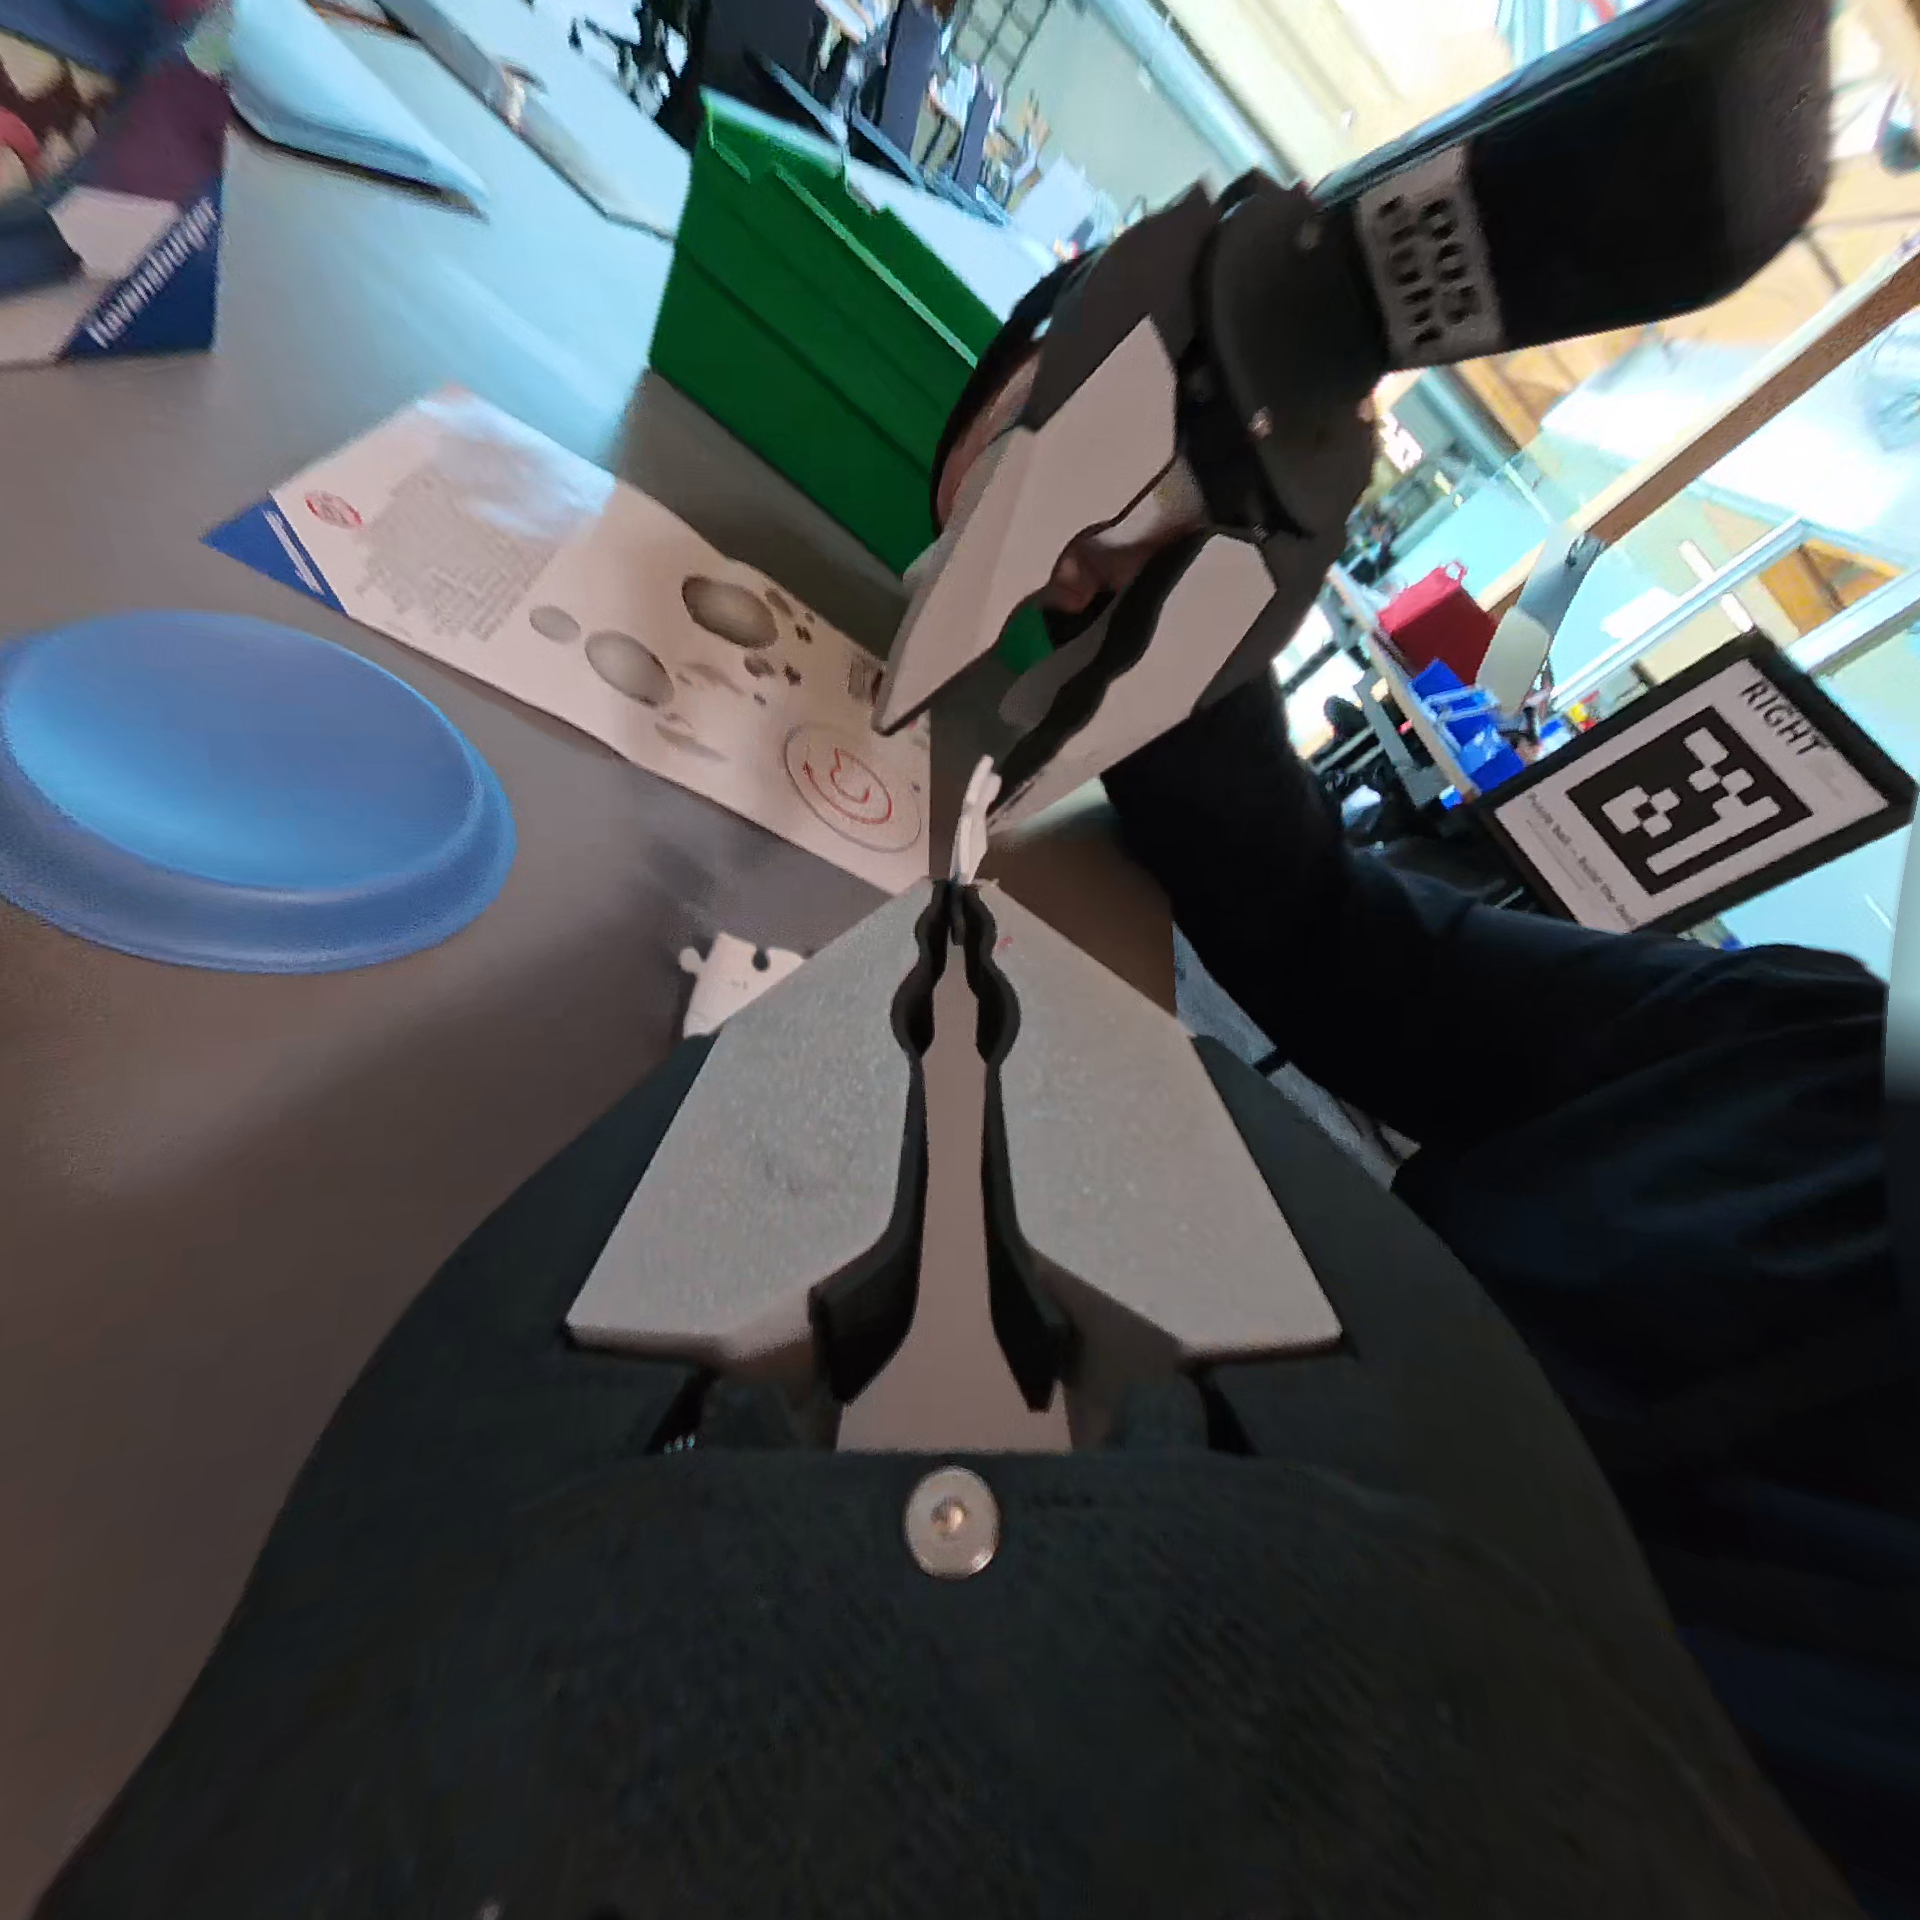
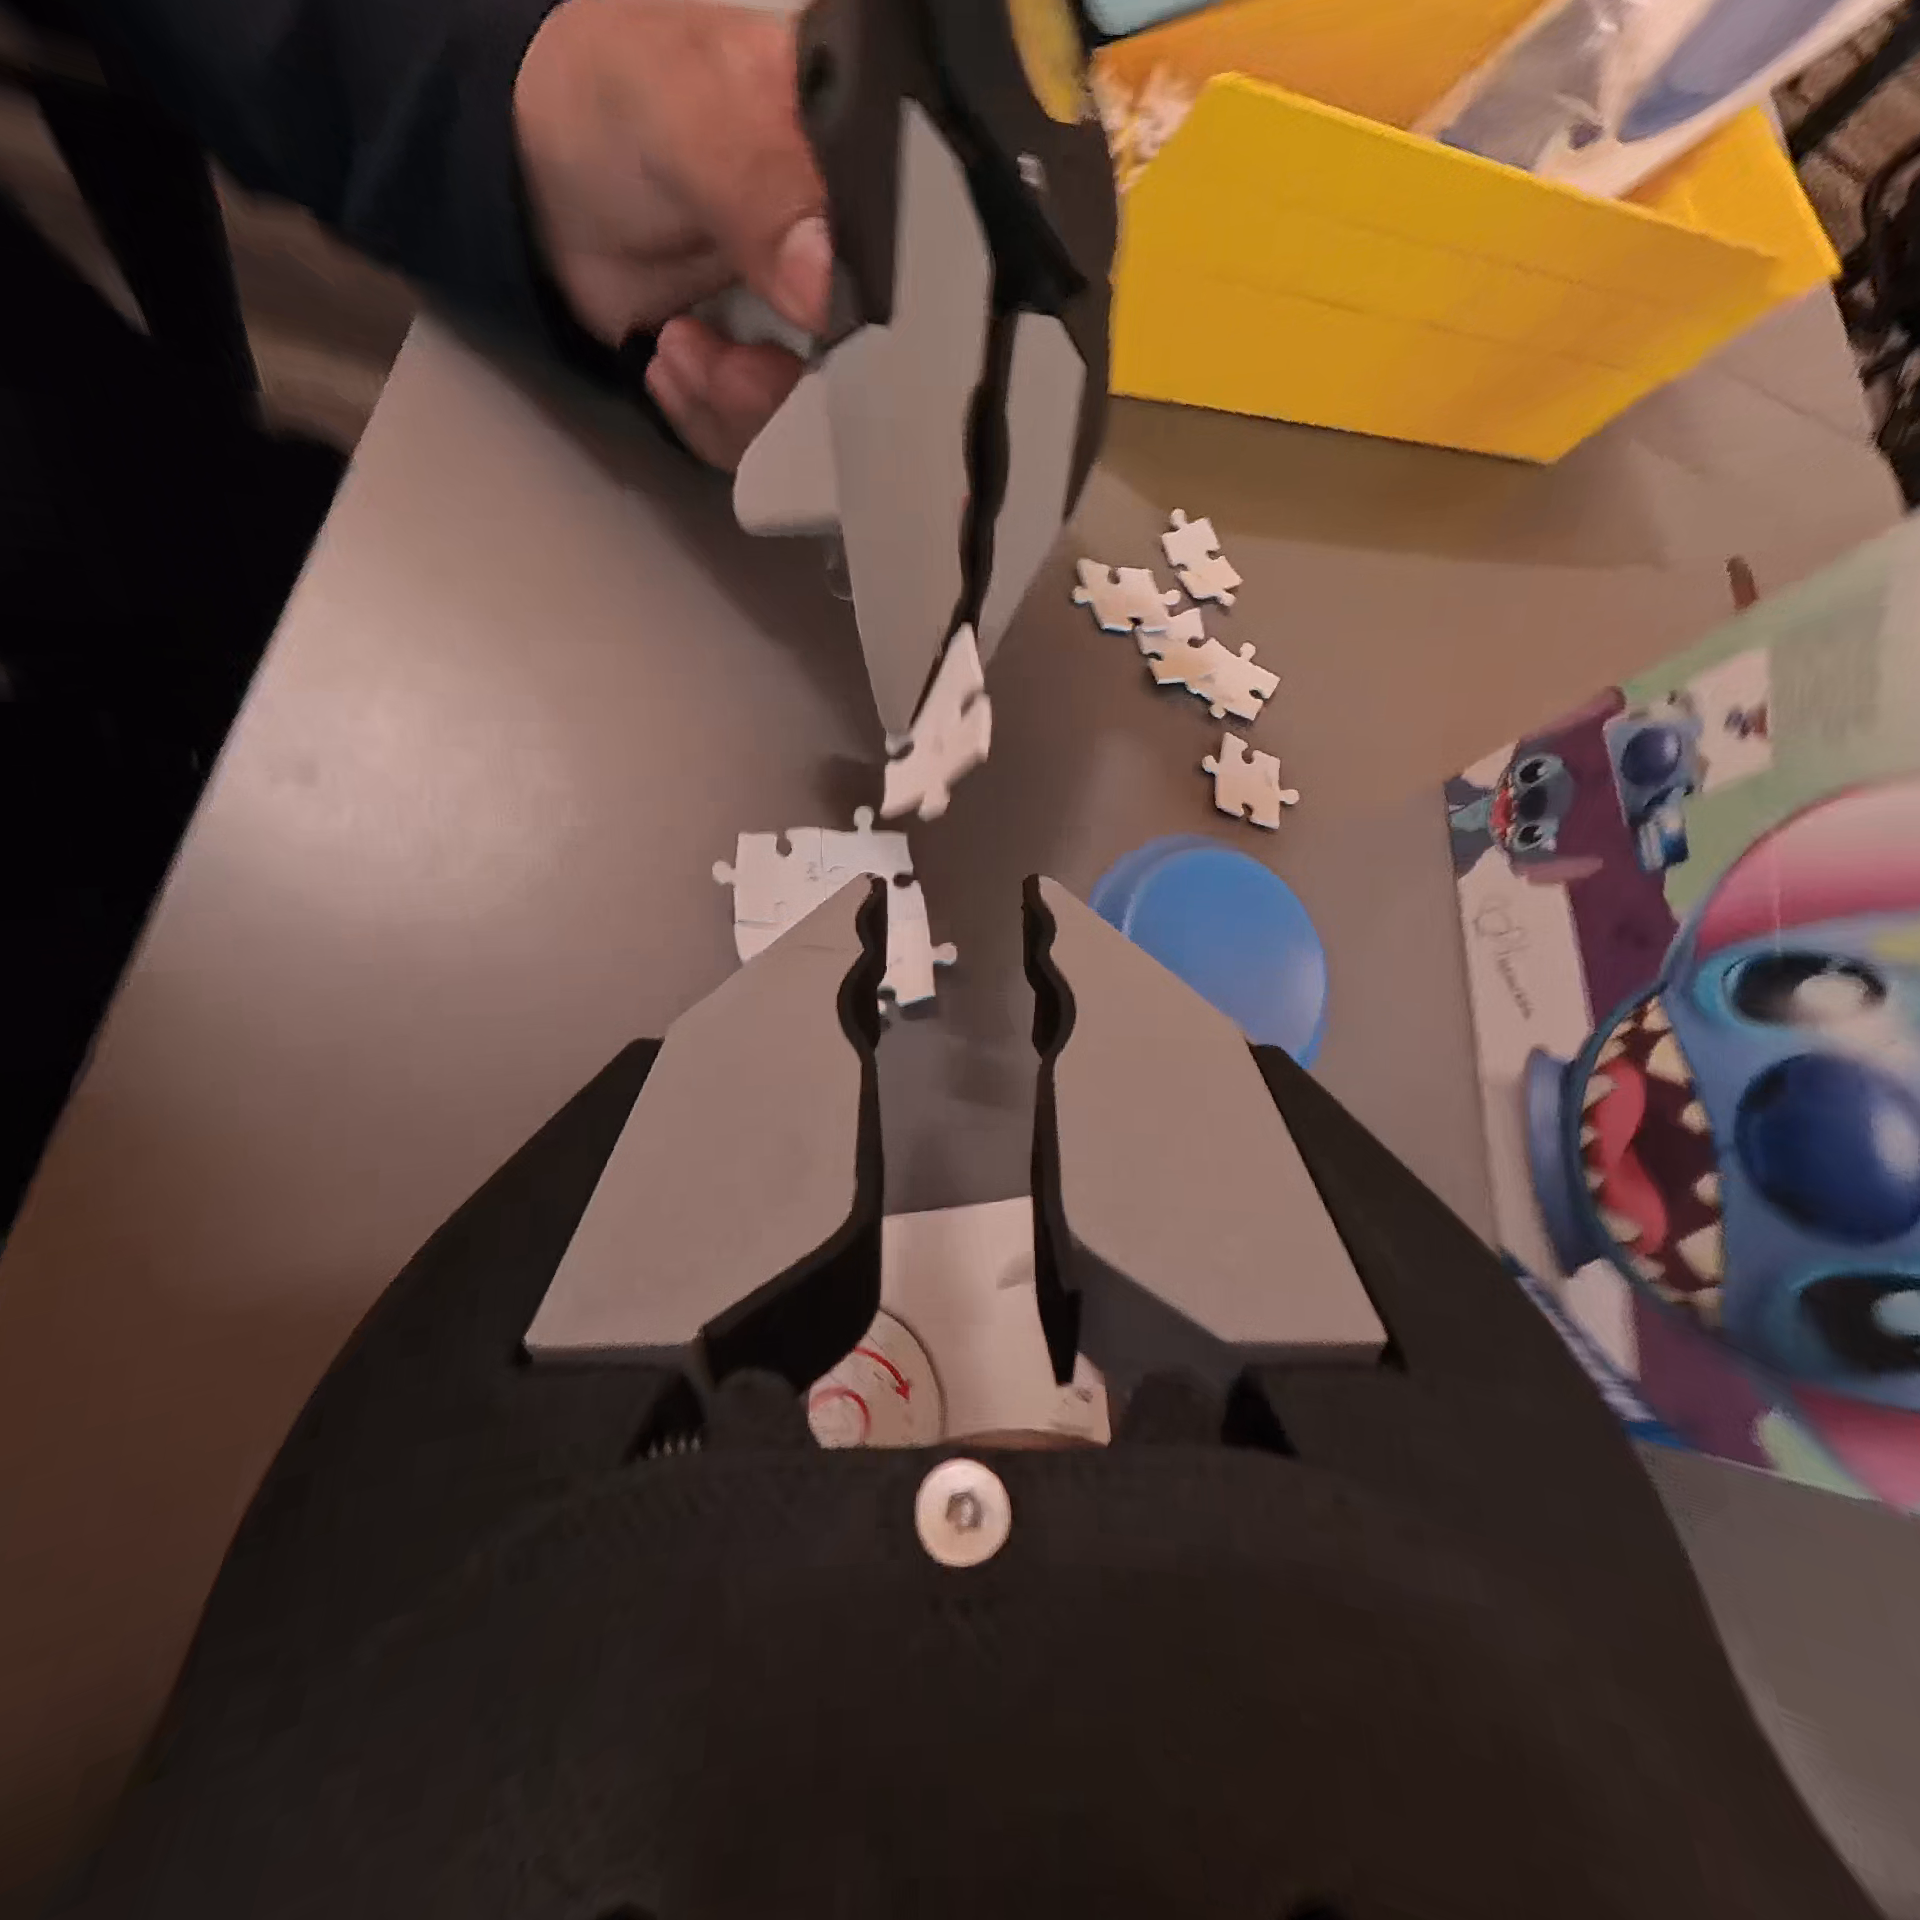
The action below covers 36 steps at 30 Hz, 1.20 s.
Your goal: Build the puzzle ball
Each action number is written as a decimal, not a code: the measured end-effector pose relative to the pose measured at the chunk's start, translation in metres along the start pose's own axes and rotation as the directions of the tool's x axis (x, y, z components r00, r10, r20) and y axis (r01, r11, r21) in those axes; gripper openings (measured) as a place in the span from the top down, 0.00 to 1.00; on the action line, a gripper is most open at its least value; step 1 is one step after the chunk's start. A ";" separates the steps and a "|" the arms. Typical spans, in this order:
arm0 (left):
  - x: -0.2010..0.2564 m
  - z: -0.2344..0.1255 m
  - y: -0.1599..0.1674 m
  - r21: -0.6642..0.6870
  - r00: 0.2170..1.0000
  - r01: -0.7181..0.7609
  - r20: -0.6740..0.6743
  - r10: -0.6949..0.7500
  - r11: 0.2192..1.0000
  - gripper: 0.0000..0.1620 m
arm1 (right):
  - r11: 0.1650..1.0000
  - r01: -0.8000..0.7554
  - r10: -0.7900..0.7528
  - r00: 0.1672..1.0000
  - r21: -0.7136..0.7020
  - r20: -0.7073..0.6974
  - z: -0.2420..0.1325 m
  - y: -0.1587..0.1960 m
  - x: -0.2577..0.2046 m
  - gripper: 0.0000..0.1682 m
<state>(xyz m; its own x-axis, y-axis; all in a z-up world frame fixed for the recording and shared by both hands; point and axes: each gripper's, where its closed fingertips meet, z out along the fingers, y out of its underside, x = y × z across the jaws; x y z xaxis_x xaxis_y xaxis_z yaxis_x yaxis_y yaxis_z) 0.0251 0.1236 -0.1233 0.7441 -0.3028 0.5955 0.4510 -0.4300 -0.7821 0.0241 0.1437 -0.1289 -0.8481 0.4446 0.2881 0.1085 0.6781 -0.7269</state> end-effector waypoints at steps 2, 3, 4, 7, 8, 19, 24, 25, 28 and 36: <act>0.002 -0.006 -0.009 0.059 1.000 -0.012 -0.002 0.012 0.998 1.00 | 0.996 -0.079 0.077 0.996 0.039 0.047 0.003 -0.002 -0.002 0.87; 0.003 -0.009 -0.013 0.084 1.000 -0.019 -0.001 0.019 0.996 1.00 | 0.992 -0.111 0.107 0.992 0.054 0.073 0.005 -0.003 -0.004 0.87; 0.003 -0.011 -0.016 0.104 1.000 -0.026 0.002 0.026 0.994 1.00 | 0.988 -0.138 0.132 0.987 0.069 0.091 0.007 -0.005 -0.004 0.87; 0.005 -0.016 -0.019 0.133 0.999 -0.041 0.009 0.040 0.990 1.00 | 0.965 -0.225 0.205 0.967 0.133 0.150 0.009 -0.014 -0.004 0.87; 0.004 -0.016 -0.018 0.131 0.999 -0.040 0.012 0.039 0.991 1.00 | 0.953 -0.258 0.233 0.959 0.157 0.162 0.008 -0.018 -0.002 0.88; 0.003 -0.004 -0.001 0.047 1.000 -0.024 0.012 0.023 0.999 1.00 | 0.877 -0.399 0.349 0.912 0.267 0.216 0.003 -0.036 0.011 1.00; 0.002 -0.001 -0.001 0.035 0.996 -0.070 0.054 0.068 0.997 1.00 | 0.885 -0.392 0.353 0.916 0.250 0.188 0.003 -0.031 0.014 1.00; 0.002 -0.003 -0.003 0.051 0.996 -0.075 0.056 0.072 0.996 1.00 | 0.879 -0.403 0.361 0.912 0.254 0.198 0.000 -0.031 0.014 0.98; 0.000 -0.012 -0.012 0.107 0.995 -0.076 0.075 0.069 0.991 1.00 | 0.857 -0.444 0.381 0.888 0.261 0.259 -0.005 -0.029 0.011 0.92; -0.001 -0.006 -0.005 0.077 0.998 -0.045 0.056 0.041 0.996 1.00 | 0.848 -0.457 0.389 0.881 0.267 0.270 0.010 -0.039 0.007 1.00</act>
<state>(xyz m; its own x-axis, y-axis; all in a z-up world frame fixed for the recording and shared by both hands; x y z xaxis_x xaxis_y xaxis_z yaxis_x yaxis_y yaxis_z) 0.0192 0.1208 -0.1187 0.7883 -0.2726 0.5517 0.4535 -0.3487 -0.8202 0.0086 0.1152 -0.1048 -0.8447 0.4973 -0.1978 0.3412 0.2156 -0.9150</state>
